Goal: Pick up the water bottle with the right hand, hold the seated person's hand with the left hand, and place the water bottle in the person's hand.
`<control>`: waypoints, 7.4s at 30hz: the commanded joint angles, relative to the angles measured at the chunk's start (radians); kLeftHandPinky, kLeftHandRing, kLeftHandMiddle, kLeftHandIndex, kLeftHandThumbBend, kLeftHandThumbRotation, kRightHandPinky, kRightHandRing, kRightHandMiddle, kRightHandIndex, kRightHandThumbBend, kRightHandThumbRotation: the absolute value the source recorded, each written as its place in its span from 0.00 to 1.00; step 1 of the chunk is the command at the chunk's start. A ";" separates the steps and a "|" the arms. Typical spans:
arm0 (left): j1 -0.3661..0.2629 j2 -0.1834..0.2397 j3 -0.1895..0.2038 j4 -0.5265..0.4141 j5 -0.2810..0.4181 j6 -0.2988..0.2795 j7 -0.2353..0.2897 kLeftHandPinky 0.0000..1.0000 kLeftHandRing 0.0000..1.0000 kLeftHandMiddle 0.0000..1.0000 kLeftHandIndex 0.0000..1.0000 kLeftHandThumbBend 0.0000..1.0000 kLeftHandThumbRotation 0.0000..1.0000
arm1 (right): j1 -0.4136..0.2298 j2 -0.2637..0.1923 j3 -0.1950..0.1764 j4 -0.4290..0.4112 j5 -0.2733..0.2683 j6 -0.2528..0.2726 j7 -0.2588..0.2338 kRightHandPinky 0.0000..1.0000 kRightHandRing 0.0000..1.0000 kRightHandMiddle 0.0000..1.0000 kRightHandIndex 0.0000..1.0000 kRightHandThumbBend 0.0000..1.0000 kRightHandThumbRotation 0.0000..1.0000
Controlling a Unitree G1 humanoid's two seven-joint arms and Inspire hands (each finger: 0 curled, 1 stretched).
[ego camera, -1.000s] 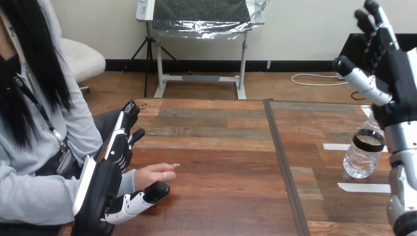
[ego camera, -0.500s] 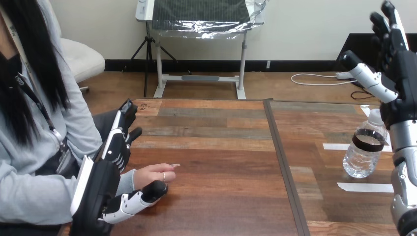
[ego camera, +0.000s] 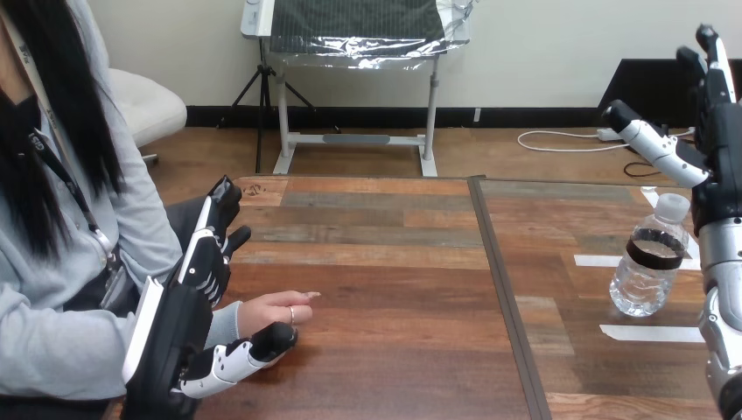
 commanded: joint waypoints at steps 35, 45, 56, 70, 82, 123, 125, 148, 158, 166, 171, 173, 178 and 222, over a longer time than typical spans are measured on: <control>-0.022 0.005 0.040 -0.018 -0.002 -0.027 -0.014 0.90 0.99 1.00 1.00 1.00 0.66 | -0.153 -0.060 0.069 0.084 -0.117 0.250 -0.143 1.00 0.97 0.93 0.99 1.00 0.49; -0.015 0.006 0.045 -0.032 0.006 -0.026 -0.009 0.91 0.99 1.00 1.00 1.00 0.66 | -0.146 -0.056 0.077 0.098 -0.128 0.291 -0.145 0.99 0.96 0.93 1.00 1.00 0.49; -0.009 0.008 0.042 -0.037 -0.008 -0.024 -0.016 0.91 0.99 1.00 1.00 1.00 0.66 | -0.140 -0.053 0.082 0.107 -0.126 0.341 -0.135 0.96 0.95 0.93 1.00 1.00 0.49; -0.003 0.012 0.044 -0.040 -0.010 -0.030 -0.025 0.92 1.00 1.00 1.00 1.00 0.65 | -0.128 -0.053 0.083 0.115 -0.124 0.374 -0.118 0.92 0.94 0.93 0.99 1.00 0.48; 0.007 0.012 0.034 -0.051 -0.056 -0.012 -0.055 0.93 1.00 1.00 1.00 1.00 0.63 | -0.117 -0.052 0.078 0.116 -0.114 0.386 -0.100 0.93 0.95 0.94 0.98 1.00 0.46; 0.012 0.017 0.057 -0.066 -0.047 -0.022 -0.063 0.91 1.00 1.00 1.00 1.00 0.66 | -0.089 -0.029 0.107 0.127 -0.138 0.444 -0.063 0.87 0.91 0.92 0.96 0.95 0.40; 0.011 0.019 0.057 -0.064 -0.049 -0.024 -0.065 0.91 1.00 1.00 1.00 1.00 0.66 | -0.087 -0.028 0.110 0.127 -0.141 0.443 -0.062 0.87 0.91 0.92 0.96 0.95 0.40; 0.036 0.021 0.072 -0.100 -0.053 -0.007 -0.066 0.91 0.99 1.00 0.99 1.00 0.67 | -0.064 0.002 0.111 0.137 -0.133 0.459 -0.048 0.86 0.90 0.91 0.95 0.93 0.36; 0.037 0.018 0.076 -0.104 -0.060 -0.007 -0.070 0.91 0.99 1.00 0.99 1.00 0.66 | -0.061 0.007 0.137 0.139 -0.161 0.469 -0.062 0.84 0.88 0.90 0.95 0.93 0.37; 0.039 0.021 0.075 -0.108 -0.062 -0.004 -0.074 0.91 0.99 1.00 0.99 1.00 0.66 | -0.059 0.012 0.148 0.140 -0.175 0.467 -0.061 0.81 0.87 0.89 0.95 0.91 0.34; 0.038 0.022 0.079 -0.109 -0.056 -0.009 -0.073 0.91 0.99 1.00 0.99 1.00 0.66 | -0.058 0.018 0.146 0.140 -0.173 0.468 -0.058 0.80 0.87 0.88 0.95 0.91 0.32; 0.039 0.021 0.077 -0.114 -0.061 -0.003 -0.075 0.91 0.99 1.00 0.99 1.00 0.66 | -0.057 0.018 0.150 0.140 -0.178 0.467 -0.058 0.80 0.87 0.88 0.95 0.91 0.33; 0.035 0.020 0.075 -0.107 -0.074 -0.005 -0.081 0.91 0.99 1.00 0.99 1.00 0.65 | -0.053 0.023 0.145 0.140 -0.174 0.458 -0.054 0.78 0.85 0.88 0.94 0.92 0.34; 0.032 0.017 0.075 -0.127 -0.085 0.024 -0.094 0.92 1.00 1.00 0.98 1.00 0.64 | -0.045 0.047 0.146 0.142 -0.169 0.450 -0.029 0.78 0.86 0.88 0.94 0.95 0.35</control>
